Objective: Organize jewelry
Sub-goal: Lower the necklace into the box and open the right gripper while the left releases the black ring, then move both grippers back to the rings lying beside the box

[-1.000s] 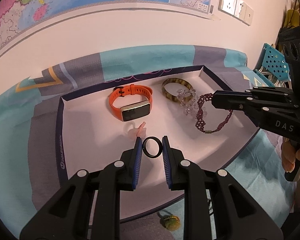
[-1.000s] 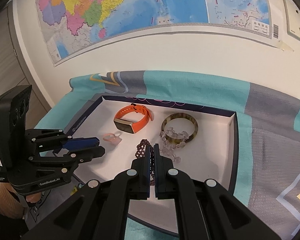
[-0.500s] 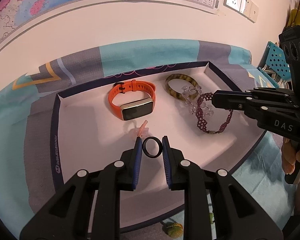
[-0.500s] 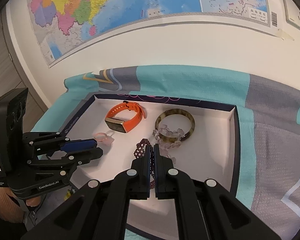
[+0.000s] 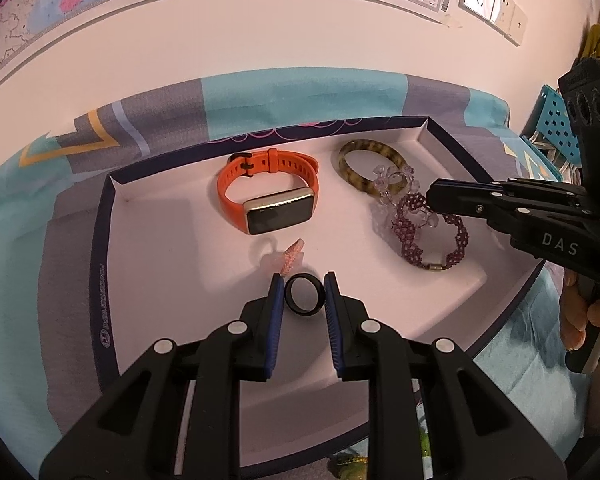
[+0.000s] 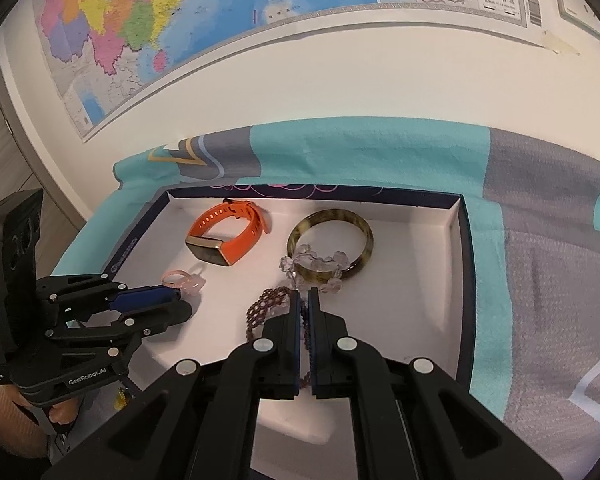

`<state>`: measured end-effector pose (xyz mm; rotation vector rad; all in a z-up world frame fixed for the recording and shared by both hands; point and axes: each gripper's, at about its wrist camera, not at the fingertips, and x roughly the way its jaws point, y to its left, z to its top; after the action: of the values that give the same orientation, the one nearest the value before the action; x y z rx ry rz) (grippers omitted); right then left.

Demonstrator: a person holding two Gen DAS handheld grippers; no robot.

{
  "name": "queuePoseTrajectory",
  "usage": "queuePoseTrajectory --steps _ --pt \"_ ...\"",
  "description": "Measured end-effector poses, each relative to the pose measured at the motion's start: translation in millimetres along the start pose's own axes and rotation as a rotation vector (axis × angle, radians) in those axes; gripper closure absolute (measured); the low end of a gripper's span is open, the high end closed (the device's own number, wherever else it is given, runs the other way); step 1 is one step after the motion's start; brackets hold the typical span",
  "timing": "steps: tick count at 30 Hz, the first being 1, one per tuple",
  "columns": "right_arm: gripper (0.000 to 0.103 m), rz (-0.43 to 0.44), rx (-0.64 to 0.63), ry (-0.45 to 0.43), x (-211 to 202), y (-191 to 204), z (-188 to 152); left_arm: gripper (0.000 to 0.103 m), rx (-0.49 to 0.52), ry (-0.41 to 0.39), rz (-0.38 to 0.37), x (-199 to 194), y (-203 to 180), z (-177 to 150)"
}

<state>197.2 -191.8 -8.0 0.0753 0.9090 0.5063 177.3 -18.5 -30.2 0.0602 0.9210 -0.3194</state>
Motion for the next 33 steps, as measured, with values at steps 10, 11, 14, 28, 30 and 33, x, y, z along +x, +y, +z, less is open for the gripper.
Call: queuePoseTrajectory --steps 10,11,14,28,30,33 --pt "0.096 -0.015 -0.003 -0.008 0 1 -1 0.076 0.002 -0.020 0.007 -6 -1 -2" --pt "0.096 -0.017 0.001 -0.013 -2 0 -1 0.072 0.004 -0.028 0.011 -9 -2 -2" --pt "0.094 -0.020 0.004 -0.020 -6 -2 -2 0.068 0.004 -0.058 0.017 -19 -2 -2" --pt "0.080 0.012 -0.140 -0.084 -66 38 -32 0.059 0.007 -0.179 0.036 -84 1 -32" --pt "0.079 0.030 -0.153 -0.075 -70 44 -41 0.059 0.007 -0.187 0.044 -91 0 -40" --pt "0.078 0.045 -0.176 -0.046 -74 52 -58 0.057 0.007 -0.195 0.041 -99 -1 -52"
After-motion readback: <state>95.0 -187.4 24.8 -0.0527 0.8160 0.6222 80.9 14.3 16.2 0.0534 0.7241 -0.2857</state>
